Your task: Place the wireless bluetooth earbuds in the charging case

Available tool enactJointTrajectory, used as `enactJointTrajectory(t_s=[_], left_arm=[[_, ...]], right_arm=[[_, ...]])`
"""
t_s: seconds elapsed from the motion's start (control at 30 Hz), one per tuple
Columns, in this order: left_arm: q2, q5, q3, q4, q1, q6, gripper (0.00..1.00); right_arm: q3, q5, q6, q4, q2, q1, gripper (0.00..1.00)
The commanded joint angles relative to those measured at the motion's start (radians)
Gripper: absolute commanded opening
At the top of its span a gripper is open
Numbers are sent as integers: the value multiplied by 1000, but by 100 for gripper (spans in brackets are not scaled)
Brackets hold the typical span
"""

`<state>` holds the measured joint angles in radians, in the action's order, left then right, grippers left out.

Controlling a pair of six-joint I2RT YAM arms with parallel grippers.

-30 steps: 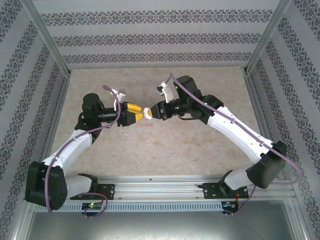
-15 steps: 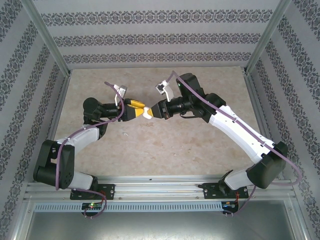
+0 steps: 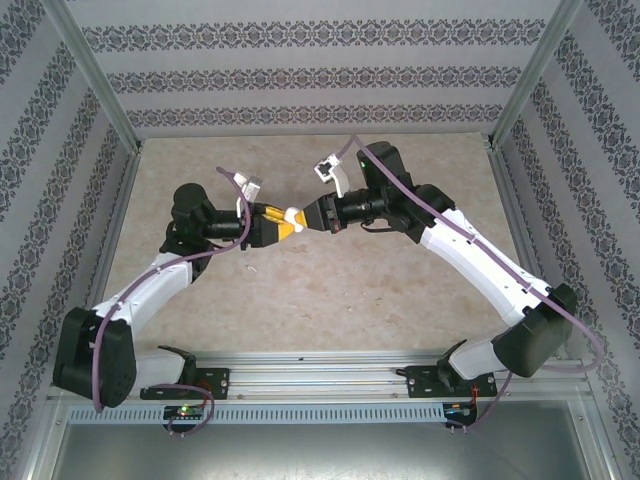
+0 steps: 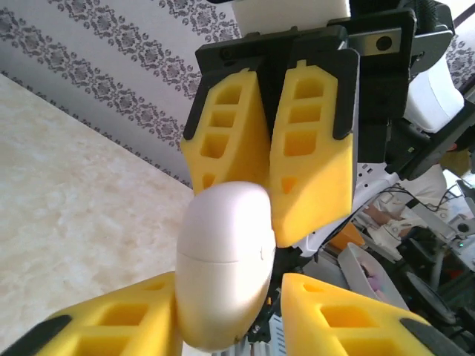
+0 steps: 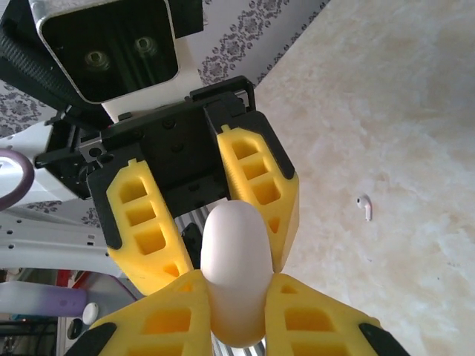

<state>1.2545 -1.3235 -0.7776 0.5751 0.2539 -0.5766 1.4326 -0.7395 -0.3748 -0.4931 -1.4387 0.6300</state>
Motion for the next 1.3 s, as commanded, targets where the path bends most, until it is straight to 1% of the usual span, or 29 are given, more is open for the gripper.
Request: enactJointTrajectory(t_s=[0.0,0.03,0.13,0.23,0.33,0.4,0.47,0.5,0.6,0.73,0.83,1.0,1.13,1.27], left_arm=[[-49,4,-51,-241,13,216,23],[-54,4,-49,-236,14,213,20],[-71,30,-37,-224,13,214,14],[-104,54,-22,-230,13,243,12],[-134,72,-20,-275,13,290,9],[-157,89,-9,-303,13,325,5],[-187,104,11,-320,8,358,3],[-200,111,21,-316,3,359,2],[-237,126,51,-279,-16,343,1],[-278,150,86,-261,-39,336,1],[-286,158,109,-238,-45,317,1],[-288,167,138,-168,-48,274,0],[-297,186,152,-167,-57,273,0],[-300,216,162,-192,-83,268,0]], right_arm=[[25,-37,-12,38,-12,-6,0],[23,-44,-15,44,-12,-4,0],[23,-78,-22,57,-17,0,1],[30,-112,-26,51,-33,2,3],[22,-97,-34,51,-39,1,7],[26,-53,-46,39,-51,-3,13],[58,11,-54,-5,-85,-4,25],[80,34,-55,-40,-104,-4,26],[127,74,-65,-106,-164,-5,29],[119,91,-106,-94,-206,-6,29],[121,77,-126,-83,-223,-4,32],[121,80,-144,-80,-236,-4,37],[115,72,-156,-71,-236,-4,38],[89,89,-174,-42,-192,-6,41]])
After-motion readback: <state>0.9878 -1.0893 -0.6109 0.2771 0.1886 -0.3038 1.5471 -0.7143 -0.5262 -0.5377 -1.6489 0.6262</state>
